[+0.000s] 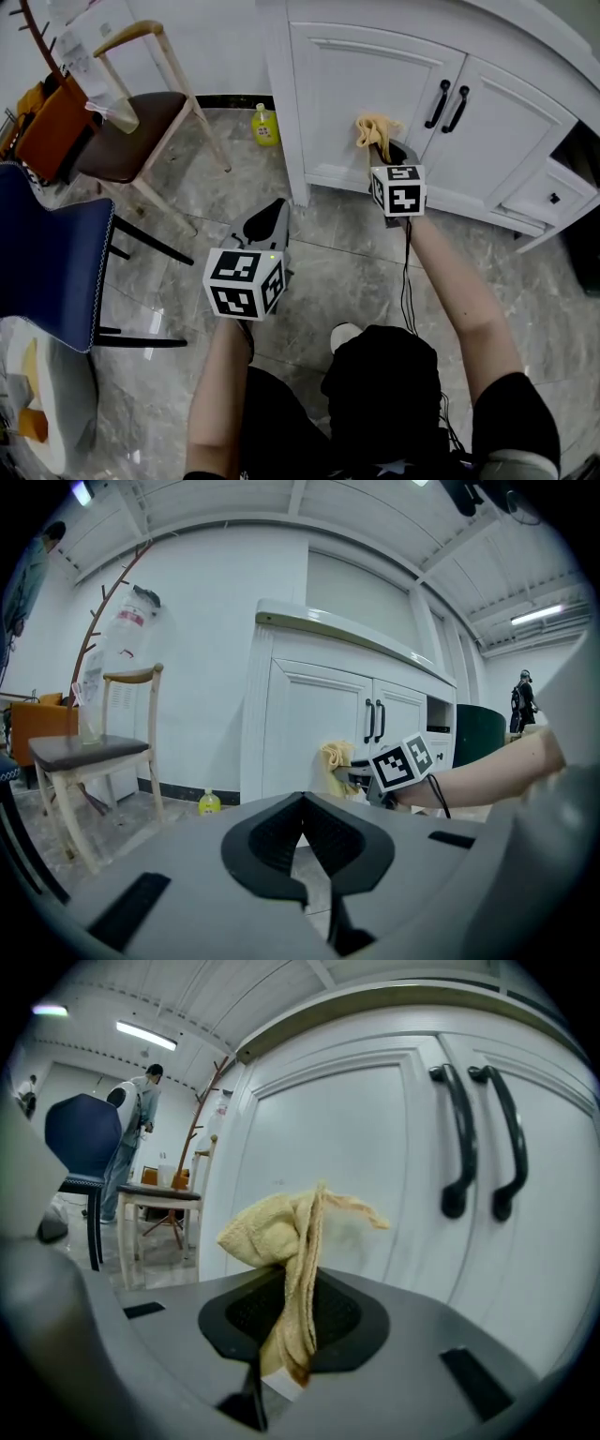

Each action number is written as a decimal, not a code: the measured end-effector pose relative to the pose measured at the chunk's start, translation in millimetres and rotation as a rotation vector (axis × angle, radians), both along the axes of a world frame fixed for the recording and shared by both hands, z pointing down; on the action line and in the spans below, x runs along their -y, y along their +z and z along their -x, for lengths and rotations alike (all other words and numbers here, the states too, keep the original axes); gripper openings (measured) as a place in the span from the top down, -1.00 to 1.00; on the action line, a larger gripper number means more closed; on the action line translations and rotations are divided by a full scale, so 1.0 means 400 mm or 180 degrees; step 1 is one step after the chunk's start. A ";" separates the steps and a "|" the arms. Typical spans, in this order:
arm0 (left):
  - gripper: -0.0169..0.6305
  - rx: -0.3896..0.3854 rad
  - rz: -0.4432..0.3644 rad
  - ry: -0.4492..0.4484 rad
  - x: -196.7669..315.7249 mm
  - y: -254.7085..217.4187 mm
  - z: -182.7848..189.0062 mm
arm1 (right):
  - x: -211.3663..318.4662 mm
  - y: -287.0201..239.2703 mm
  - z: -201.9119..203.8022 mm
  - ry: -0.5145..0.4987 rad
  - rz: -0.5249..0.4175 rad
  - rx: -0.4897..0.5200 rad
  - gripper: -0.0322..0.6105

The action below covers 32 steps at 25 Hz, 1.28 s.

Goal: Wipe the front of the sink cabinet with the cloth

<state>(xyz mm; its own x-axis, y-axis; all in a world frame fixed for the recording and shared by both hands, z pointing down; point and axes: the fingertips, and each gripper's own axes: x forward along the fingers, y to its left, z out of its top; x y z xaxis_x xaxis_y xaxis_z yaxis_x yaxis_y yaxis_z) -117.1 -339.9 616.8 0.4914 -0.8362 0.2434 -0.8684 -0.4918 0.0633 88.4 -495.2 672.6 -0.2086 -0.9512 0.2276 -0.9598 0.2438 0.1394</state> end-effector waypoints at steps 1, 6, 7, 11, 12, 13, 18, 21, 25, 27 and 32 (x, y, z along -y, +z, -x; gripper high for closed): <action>0.90 0.0008 -0.0008 0.0020 -0.004 -0.001 -0.007 | -0.007 0.004 -0.026 0.0062 0.0010 0.0009 0.65; 0.90 0.0010 -0.0056 0.0082 -0.017 -0.011 -0.028 | -0.042 0.019 -0.134 0.0291 0.0024 0.0015 0.65; 0.90 -0.0006 -0.0052 0.0087 -0.018 -0.010 -0.032 | -0.047 0.018 -0.150 0.0324 0.0018 0.0039 0.65; 0.90 -0.0047 -0.0009 0.0137 -0.028 -0.001 -0.059 | -0.074 0.020 -0.200 0.0399 0.0003 0.0115 0.64; 0.90 -0.0049 0.0002 0.0149 -0.030 0.002 -0.065 | -0.081 0.022 -0.212 0.0437 0.0008 0.0101 0.65; 0.90 -0.0053 0.0010 0.0158 -0.031 0.003 -0.070 | -0.086 0.026 -0.224 0.0484 0.0018 0.0079 0.64; 0.90 -0.0061 0.0020 0.0155 -0.024 0.012 -0.079 | -0.101 0.034 -0.227 0.0476 0.0000 -0.0047 0.65; 0.90 -0.0039 0.0028 0.0101 -0.009 0.021 -0.064 | -0.094 0.039 -0.156 0.0244 -0.0049 -0.0043 0.65; 0.90 0.0005 0.0046 0.0024 0.012 0.033 -0.026 | -0.059 0.074 -0.015 -0.0119 -0.0010 -0.0010 0.65; 0.90 0.0028 0.0050 -0.0032 0.022 0.038 0.001 | -0.037 0.097 0.060 -0.0269 0.0019 0.0012 0.65; 0.90 0.0050 0.0118 -0.0226 0.044 0.072 0.084 | 0.008 0.159 0.231 -0.0575 0.0115 0.0066 0.65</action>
